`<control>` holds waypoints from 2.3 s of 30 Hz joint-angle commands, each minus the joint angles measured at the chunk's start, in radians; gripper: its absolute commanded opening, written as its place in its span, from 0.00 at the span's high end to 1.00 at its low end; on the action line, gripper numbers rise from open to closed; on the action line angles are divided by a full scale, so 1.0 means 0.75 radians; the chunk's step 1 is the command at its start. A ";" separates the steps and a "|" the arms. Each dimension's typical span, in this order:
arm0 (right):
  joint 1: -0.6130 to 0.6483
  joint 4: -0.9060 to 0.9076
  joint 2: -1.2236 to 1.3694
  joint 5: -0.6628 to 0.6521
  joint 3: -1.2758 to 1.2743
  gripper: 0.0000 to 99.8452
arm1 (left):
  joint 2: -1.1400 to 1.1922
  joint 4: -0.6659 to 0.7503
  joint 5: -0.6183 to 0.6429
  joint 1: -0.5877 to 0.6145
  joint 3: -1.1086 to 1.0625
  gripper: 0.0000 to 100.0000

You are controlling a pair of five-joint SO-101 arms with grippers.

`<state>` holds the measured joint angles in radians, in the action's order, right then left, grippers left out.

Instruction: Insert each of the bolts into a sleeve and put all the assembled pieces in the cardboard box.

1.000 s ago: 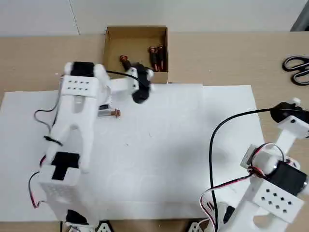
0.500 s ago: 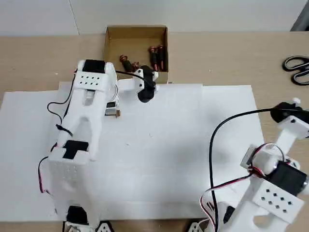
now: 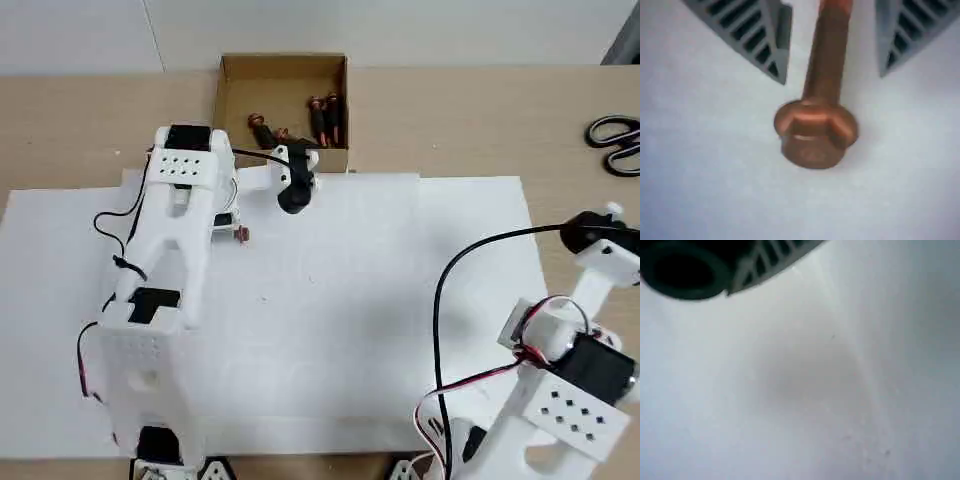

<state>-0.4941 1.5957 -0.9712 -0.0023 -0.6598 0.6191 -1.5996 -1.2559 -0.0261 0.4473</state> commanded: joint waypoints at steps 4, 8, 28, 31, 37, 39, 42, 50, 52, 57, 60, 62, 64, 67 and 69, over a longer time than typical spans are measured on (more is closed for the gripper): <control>-0.009 -0.030 -0.015 -0.012 0.006 0.99 | 0.088 -0.006 -0.010 0.004 0.103 0.89; -0.009 -0.030 -0.015 -0.010 0.006 0.99 | 0.151 -0.012 -0.010 0.004 0.177 0.89; -0.009 -0.017 -0.028 -0.016 0.016 1.00 | 0.035 -0.203 0.115 -0.004 0.367 0.99; -0.009 -0.003 -0.028 -0.014 0.068 1.00 | -0.094 -0.203 0.229 -0.012 0.367 0.99; 0.052 0.001 -0.028 -0.010 0.270 1.00 | -0.354 -0.200 0.669 -0.055 0.373 0.99; 0.130 0.001 -0.028 -0.008 0.340 1.00 | -0.452 -0.200 0.827 -0.057 0.365 0.99; 0.269 0.003 -0.028 -0.008 0.444 1.00 | -0.591 -0.203 1.097 -0.074 0.365 0.99; 0.539 0.105 -0.028 -0.014 0.638 1.00 | -0.957 -0.200 1.301 -0.068 0.365 0.99; 0.613 0.157 -0.030 -0.014 0.657 1.00 | -1.054 -0.200 1.379 -0.065 0.365 0.99; 0.776 0.159 -0.134 -0.006 0.638 1.00 | -1.305 -0.200 1.659 -0.065 0.300 0.99; 0.948 0.159 -0.232 -0.006 0.532 1.00 | -1.475 -0.198 1.864 -0.063 0.144 0.99; 1.026 0.150 -0.320 -0.006 0.475 1.00 | -1.602 -0.192 2.052 -0.049 0.005 0.99; 1.048 0.101 -0.412 -0.010 0.372 1.00 | -1.727 -0.168 2.269 -0.055 -0.175 0.99; 1.055 0.017 -0.543 -0.014 0.178 1.00 | -1.901 -0.086 2.453 -0.045 -0.486 0.99; 1.055 -0.062 -0.625 -0.016 0.065 1.00 | -2.019 0.004 2.522 -0.045 -0.695 0.99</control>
<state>0.2854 1.6310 -1.3656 -0.0023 -0.5217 -0.7772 -1.6886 0.5485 -0.0660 0.1266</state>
